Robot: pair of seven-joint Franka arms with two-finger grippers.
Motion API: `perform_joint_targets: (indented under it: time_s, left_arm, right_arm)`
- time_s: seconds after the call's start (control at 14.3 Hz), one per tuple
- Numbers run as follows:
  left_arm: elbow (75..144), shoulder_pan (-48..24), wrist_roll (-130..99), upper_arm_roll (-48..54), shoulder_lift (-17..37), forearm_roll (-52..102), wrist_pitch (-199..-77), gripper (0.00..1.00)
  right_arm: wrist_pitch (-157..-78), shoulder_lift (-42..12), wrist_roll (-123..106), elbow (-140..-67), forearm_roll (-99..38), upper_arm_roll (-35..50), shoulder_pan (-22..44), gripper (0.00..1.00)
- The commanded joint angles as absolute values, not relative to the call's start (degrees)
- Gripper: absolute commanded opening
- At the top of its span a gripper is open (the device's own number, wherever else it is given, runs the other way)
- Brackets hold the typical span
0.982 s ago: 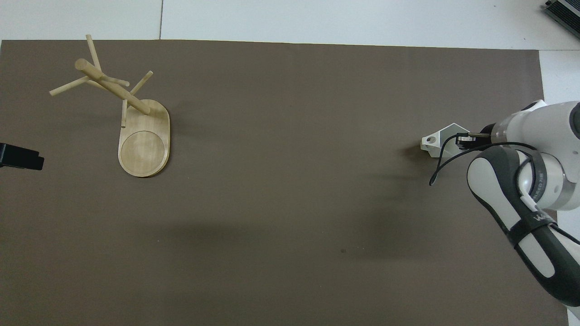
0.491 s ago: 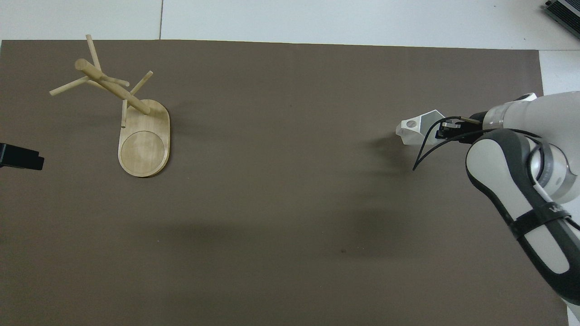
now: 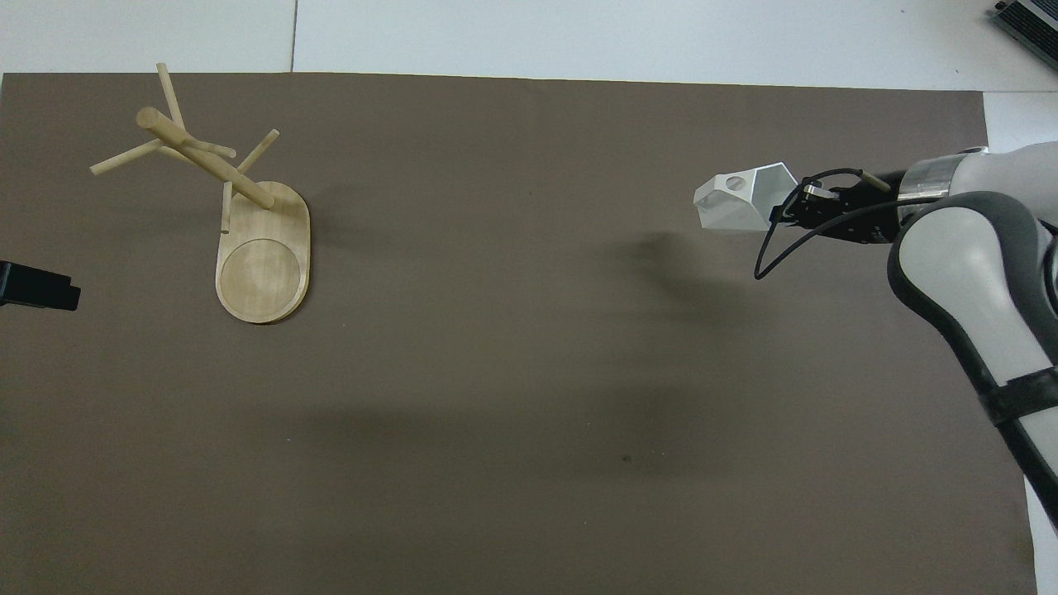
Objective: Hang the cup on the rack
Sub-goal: 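Lift the white cup with the right gripper toward the wooden rack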
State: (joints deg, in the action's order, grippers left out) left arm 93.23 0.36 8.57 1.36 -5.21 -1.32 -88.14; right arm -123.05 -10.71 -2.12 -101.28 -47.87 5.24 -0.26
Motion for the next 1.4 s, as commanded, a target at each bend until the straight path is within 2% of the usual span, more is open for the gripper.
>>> perform_joint_targets:
  time_s: [0.0, 0.21, 0.56, 1.12, 1.33]
  left_arm:
    - [92.9, 0.5, 8.6, 1.5, -5.7, -2.3, -87.3, 1.0]
    - [92.8, 0.4, 8.8, 1.4, -5.7, -2.3, -86.8, 1.0]
    - [96.3, 1.0, 21.4, 1.0, -7.0, 0.5, -91.5, 1.0]
    - [102.0, 0.4, 50.5, 1.1, -8.3, 9.2, -100.4, 1.0]
    - [105.8, 0.0, 54.8, 1.1, -9.8, 15.2, -102.7, 1.0]
  right_arm:
    - [-118.0, -10.8, -8.4, -100.3, -56.2, 6.2, -1.1, 0.0]
    - [-114.5, -10.6, -10.5, -99.9, -61.9, 8.7, -1.1, 0.0]
    - [-114.8, -10.5, -11.4, -99.9, -65.3, 14.1, -1.1, 0.0]
    - [-129.4, -11.2, -7.8, -100.0, -67.9, 24.2, -0.4, 0.0]
    - [-131.2, -11.3, -7.0, -100.3, -67.9, 25.9, 0.2, 0.0]
